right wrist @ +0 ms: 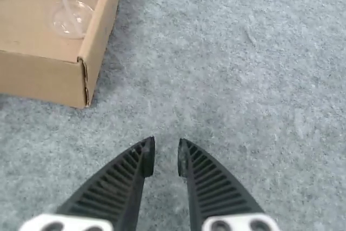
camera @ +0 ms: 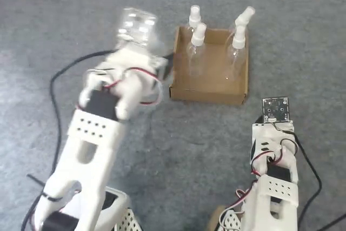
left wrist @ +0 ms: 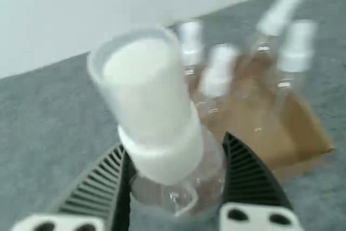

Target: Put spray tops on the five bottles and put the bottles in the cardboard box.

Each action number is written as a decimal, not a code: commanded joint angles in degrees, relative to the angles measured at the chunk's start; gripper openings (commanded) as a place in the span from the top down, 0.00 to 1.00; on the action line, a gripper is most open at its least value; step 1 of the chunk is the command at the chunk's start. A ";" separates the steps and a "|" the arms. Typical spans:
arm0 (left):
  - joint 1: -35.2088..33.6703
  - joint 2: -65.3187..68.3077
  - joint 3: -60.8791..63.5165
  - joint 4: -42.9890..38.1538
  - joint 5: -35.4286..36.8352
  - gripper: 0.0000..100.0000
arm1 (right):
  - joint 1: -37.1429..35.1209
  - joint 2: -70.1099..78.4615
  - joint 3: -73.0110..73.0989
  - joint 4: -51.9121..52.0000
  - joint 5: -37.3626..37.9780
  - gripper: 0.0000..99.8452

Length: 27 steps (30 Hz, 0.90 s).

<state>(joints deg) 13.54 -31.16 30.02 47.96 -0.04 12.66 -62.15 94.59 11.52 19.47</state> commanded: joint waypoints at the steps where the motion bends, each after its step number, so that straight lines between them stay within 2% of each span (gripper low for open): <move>1: 6.86 5.98 -10.42 -3.69 2.20 0.96 | -0.66 -0.84 1.49 0.40 -0.79 0.95; 7: 10.55 23.38 -22.55 -3.96 1.93 0.96 | -0.66 -0.84 1.49 0.40 -0.79 0.95; 11: 10.73 31.82 -26.15 -5.80 1.93 0.96 | -0.66 -0.84 1.49 0.40 -0.79 0.95; 15: 10.73 35.52 -26.42 -8.97 1.85 0.95 | -0.66 -0.84 1.49 0.40 -0.79 0.95; 27: 13.36 41.41 -26.15 -11.69 -0.53 0.95 | -1.54 -0.84 1.49 0.48 -0.70 0.95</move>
<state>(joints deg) 26.64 10.51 7.08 38.11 0.22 11.52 -62.15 94.59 11.52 19.47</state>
